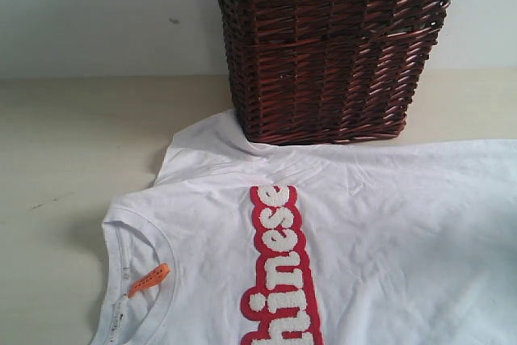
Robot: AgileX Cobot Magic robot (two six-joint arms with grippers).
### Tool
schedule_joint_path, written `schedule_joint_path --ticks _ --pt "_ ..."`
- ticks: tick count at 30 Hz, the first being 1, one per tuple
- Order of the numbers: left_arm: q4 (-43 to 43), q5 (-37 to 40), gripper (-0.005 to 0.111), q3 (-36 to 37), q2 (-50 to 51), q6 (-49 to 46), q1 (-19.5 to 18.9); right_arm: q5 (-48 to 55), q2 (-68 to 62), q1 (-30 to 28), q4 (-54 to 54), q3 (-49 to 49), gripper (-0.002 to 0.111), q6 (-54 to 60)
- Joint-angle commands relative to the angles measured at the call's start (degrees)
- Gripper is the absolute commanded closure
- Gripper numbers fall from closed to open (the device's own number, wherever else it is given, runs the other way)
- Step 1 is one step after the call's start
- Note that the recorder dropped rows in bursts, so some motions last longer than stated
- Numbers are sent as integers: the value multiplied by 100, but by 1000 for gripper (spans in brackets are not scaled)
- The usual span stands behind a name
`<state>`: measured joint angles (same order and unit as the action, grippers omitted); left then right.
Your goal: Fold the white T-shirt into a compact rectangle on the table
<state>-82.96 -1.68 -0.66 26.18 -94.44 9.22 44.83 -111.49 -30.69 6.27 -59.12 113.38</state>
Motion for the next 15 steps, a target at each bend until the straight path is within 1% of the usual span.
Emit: schedule_joint_path --ticks 1,15 --pt "4 -13 107 11 -34 -2 -7 -3 -132 -37 -338 133 14 100" --pt "4 -13 107 11 -34 -2 -7 24 -132 -37 -321 133 15 39"
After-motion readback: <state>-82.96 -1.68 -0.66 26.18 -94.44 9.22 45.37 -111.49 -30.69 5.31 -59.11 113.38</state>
